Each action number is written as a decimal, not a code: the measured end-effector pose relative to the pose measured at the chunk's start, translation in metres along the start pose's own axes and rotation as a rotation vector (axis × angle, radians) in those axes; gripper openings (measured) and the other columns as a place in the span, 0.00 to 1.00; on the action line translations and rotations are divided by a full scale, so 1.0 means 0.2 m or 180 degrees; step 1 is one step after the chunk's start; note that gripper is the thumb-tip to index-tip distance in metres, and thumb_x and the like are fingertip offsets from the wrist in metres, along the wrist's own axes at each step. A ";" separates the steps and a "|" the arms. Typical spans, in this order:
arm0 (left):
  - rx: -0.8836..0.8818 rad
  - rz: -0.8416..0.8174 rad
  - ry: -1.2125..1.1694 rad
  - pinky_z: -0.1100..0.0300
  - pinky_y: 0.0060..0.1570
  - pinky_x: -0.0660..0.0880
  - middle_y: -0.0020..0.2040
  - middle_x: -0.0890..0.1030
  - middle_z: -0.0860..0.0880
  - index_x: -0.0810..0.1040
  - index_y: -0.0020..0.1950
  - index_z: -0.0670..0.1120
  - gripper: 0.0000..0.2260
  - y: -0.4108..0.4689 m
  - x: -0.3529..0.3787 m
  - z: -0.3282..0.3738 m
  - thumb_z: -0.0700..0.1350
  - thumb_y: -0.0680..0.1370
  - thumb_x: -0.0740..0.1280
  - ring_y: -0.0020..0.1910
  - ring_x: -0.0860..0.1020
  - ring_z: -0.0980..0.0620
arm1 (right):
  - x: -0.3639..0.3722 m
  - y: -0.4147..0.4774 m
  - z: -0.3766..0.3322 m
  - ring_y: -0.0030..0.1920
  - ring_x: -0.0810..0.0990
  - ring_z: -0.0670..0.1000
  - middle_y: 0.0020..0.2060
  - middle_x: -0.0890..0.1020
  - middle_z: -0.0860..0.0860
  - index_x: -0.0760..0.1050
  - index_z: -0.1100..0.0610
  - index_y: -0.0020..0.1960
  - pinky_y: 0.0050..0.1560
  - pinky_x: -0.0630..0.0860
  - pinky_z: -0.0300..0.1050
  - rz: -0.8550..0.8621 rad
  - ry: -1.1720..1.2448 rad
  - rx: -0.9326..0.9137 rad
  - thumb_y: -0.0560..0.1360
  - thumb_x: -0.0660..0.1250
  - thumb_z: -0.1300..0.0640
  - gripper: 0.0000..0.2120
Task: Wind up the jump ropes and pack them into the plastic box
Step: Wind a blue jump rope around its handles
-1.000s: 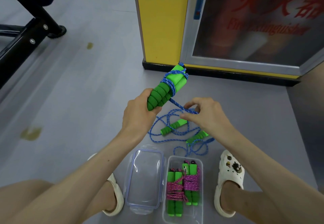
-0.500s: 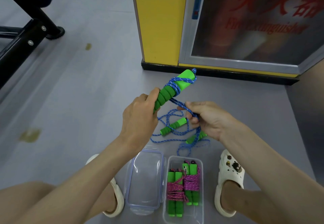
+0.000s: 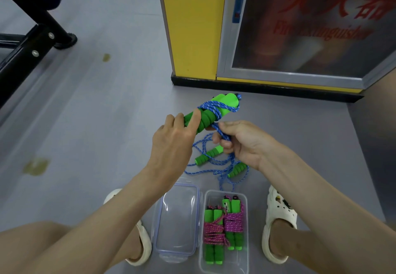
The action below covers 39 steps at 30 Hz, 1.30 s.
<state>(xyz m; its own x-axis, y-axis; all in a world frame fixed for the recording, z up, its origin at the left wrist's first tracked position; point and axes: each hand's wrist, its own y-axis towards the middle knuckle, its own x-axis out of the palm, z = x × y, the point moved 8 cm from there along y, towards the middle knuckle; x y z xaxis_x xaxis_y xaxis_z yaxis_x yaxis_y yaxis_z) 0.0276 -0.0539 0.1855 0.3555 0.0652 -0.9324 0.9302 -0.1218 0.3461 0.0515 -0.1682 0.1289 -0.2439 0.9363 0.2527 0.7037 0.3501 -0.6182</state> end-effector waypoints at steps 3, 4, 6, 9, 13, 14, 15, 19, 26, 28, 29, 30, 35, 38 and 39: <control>0.0201 0.0243 0.0094 0.61 0.26 0.58 0.35 0.77 0.45 0.80 0.58 0.42 0.28 -0.02 -0.02 0.03 0.28 0.60 0.61 0.30 0.72 0.47 | -0.02 0.01 0.01 0.20 0.62 0.43 0.28 0.77 0.53 0.76 0.63 0.47 0.22 0.57 0.34 0.0126 -0.0030 0.0001 0.79 0.62 0.50 0.15; 0.0260 0.0365 0.0088 0.60 0.26 0.60 0.35 0.77 0.44 0.80 0.59 0.42 0.28 -0.03 -0.02 0.04 0.29 0.62 0.56 0.31 0.72 0.47 | -0.04 0.01 0.01 0.19 0.61 0.43 0.27 0.76 0.53 0.76 0.61 0.44 0.21 0.57 0.34 0.0195 -0.0042 -0.0015 0.77 0.64 0.46 0.17; 0.0380 0.0558 0.0037 0.58 0.28 0.67 0.38 0.77 0.44 0.77 0.61 0.42 0.27 -0.05 -0.02 0.07 0.30 0.67 0.51 0.32 0.72 0.46 | -0.08 0.01 0.01 0.18 0.59 0.44 0.25 0.73 0.53 0.77 0.59 0.40 0.20 0.56 0.35 0.0398 -0.0034 -0.0037 0.74 0.67 0.43 0.18; 0.0522 0.0659 -0.0071 0.53 0.37 0.72 0.42 0.77 0.42 0.71 0.65 0.42 0.26 -0.07 0.00 0.09 0.30 0.67 0.59 0.35 0.73 0.45 | -0.12 0.00 0.03 0.18 0.59 0.44 0.24 0.72 0.52 0.77 0.58 0.37 0.21 0.57 0.37 0.0630 0.0057 -0.0033 0.73 0.69 0.43 0.17; 0.0527 0.0400 -0.0355 0.49 0.47 0.74 0.48 0.78 0.42 0.74 0.66 0.44 0.25 -0.06 0.10 0.07 0.44 0.70 0.74 0.41 0.75 0.42 | -0.14 0.02 0.05 0.18 0.59 0.44 0.24 0.72 0.52 0.76 0.59 0.39 0.19 0.58 0.36 0.0673 0.0135 -0.0049 0.76 0.67 0.48 0.15; 0.0533 0.0339 -0.0480 0.48 0.49 0.74 0.49 0.78 0.42 0.75 0.65 0.44 0.24 -0.06 0.11 0.07 0.51 0.72 0.71 0.43 0.75 0.42 | -0.14 0.02 0.05 0.17 0.59 0.44 0.24 0.73 0.52 0.75 0.59 0.40 0.19 0.58 0.36 0.0689 0.0143 -0.0050 0.76 0.66 0.50 0.13; 0.0493 0.0247 -0.0650 0.49 0.49 0.74 0.50 0.77 0.42 0.75 0.65 0.45 0.23 -0.06 0.10 0.07 0.57 0.75 0.66 0.44 0.76 0.42 | -0.15 0.03 0.05 0.17 0.59 0.44 0.23 0.73 0.52 0.74 0.60 0.41 0.19 0.58 0.35 0.0707 0.0158 -0.0050 0.77 0.66 0.51 0.12; -0.0808 -0.0985 -0.2172 0.56 0.47 0.74 0.51 0.74 0.51 0.74 0.65 0.52 0.24 -0.03 0.16 -0.04 0.64 0.76 0.57 0.48 0.74 0.52 | -0.15 0.03 0.05 0.18 0.59 0.44 0.24 0.72 0.51 0.71 0.58 0.39 0.20 0.57 0.35 0.0550 -0.0073 0.0009 0.76 0.66 0.53 0.11; -0.2369 -0.3279 -0.5195 0.56 0.44 0.78 0.50 0.84 0.45 0.77 0.59 0.47 0.20 -0.19 0.30 0.03 0.54 0.70 0.70 0.47 0.83 0.47 | -0.04 0.00 0.03 0.21 0.59 0.44 0.23 0.71 0.50 0.76 0.59 0.42 0.23 0.59 0.36 -0.0107 -0.0454 -0.0084 0.77 0.64 0.51 0.11; -0.2247 -0.3288 -0.5457 0.56 0.42 0.79 0.47 0.84 0.44 0.78 0.55 0.46 0.17 -0.19 0.27 0.05 0.49 0.68 0.71 0.45 0.83 0.45 | -0.04 0.00 0.03 0.21 0.60 0.45 0.23 0.72 0.51 0.76 0.58 0.40 0.24 0.60 0.36 -0.0025 -0.0475 -0.0106 0.77 0.64 0.49 0.13; -0.2263 -0.3086 -0.5369 0.55 0.42 0.80 0.46 0.85 0.44 0.78 0.55 0.45 0.17 -0.17 0.27 0.03 0.47 0.68 0.72 0.44 0.83 0.45 | -0.05 0.00 0.03 0.21 0.61 0.45 0.24 0.74 0.51 0.76 0.58 0.40 0.24 0.61 0.37 0.0036 -0.0497 -0.0105 0.78 0.63 0.48 0.14; -0.2266 -0.2844 -0.5172 0.54 0.43 0.81 0.46 0.85 0.44 0.79 0.55 0.45 0.16 -0.15 0.27 0.00 0.45 0.69 0.73 0.43 0.84 0.45 | -0.05 0.00 0.04 0.21 0.63 0.45 0.24 0.75 0.52 0.76 0.58 0.41 0.25 0.62 0.37 0.0120 -0.0517 -0.0082 0.78 0.62 0.48 0.15; -0.1986 -0.1891 -0.3920 0.64 0.32 0.76 0.40 0.81 0.49 0.77 0.52 0.46 0.12 -0.08 0.27 -0.11 0.40 0.70 0.75 0.33 0.80 0.58 | -0.10 0.01 0.07 0.19 0.66 0.47 0.24 0.78 0.54 0.73 0.60 0.49 0.23 0.63 0.37 0.0458 -0.0669 0.0149 0.80 0.59 0.49 0.13; -0.1706 -0.1625 -0.3228 0.54 0.43 0.78 0.44 0.81 0.48 0.77 0.51 0.48 0.14 -0.05 0.26 -0.16 0.45 0.69 0.76 0.42 0.80 0.50 | -0.12 0.01 0.07 0.19 0.62 0.46 0.24 0.77 0.53 0.73 0.58 0.51 0.24 0.58 0.38 0.0368 -0.1085 0.0073 0.78 0.65 0.54 0.07; -0.1682 -0.1600 -0.3157 0.53 0.45 0.78 0.44 0.81 0.48 0.77 0.51 0.49 0.14 -0.04 0.25 -0.16 0.46 0.69 0.76 0.43 0.80 0.48 | -0.12 0.01 0.07 0.19 0.62 0.46 0.25 0.77 0.53 0.74 0.57 0.50 0.24 0.57 0.38 0.0372 -0.1264 0.0019 0.76 0.68 0.55 0.07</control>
<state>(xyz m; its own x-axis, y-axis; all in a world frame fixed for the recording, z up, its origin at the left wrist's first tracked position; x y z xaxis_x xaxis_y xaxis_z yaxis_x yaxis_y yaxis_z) 0.0404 -0.0169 0.1385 -0.0611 -0.8195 -0.5698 0.9482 0.1306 -0.2895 0.0494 -0.1888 0.1111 -0.4020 0.9070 -0.1255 0.7383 0.2400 -0.6304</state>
